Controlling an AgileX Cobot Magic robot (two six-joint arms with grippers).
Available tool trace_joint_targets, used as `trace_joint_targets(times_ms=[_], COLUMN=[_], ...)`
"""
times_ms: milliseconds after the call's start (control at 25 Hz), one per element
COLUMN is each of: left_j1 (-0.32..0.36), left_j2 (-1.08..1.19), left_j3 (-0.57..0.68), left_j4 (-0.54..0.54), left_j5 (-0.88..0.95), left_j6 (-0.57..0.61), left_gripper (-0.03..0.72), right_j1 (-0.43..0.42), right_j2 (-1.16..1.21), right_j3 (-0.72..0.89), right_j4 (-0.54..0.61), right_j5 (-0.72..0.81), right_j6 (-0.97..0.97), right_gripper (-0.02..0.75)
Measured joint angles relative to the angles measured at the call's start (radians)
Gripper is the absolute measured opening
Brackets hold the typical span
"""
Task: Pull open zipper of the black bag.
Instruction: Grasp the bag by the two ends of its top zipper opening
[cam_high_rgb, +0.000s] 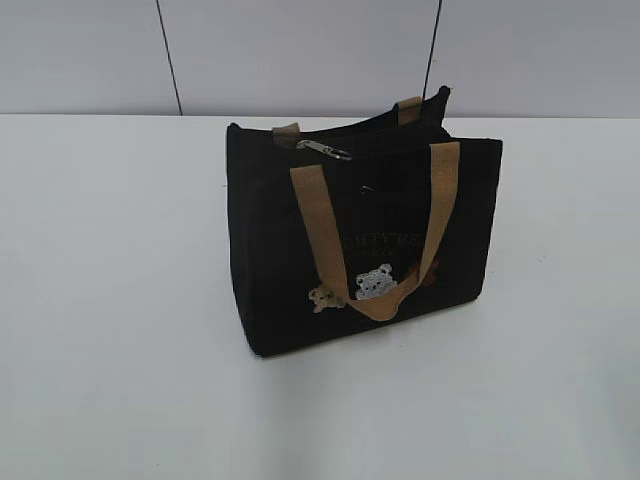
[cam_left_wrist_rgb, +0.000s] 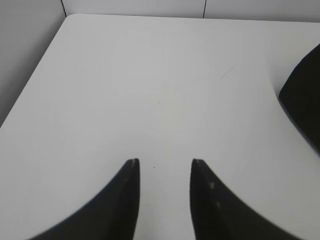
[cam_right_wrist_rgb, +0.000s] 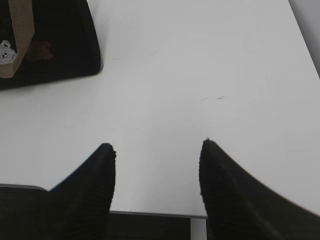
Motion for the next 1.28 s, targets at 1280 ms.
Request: trace_joint_targets(times_ms=[1280], left_j1=[0.0], left_j2=[0.0], left_j3=[0.0], left_j4=[0.0], left_j5=[0.0], left_j6=[0.0], left_gripper=[0.532], right_j1=[0.0], right_j2=[0.0], right_j3=[0.0], right_j4=[0.0], right_j5=[0.0], right_j6=[0.0], right_gripper=[0.411])
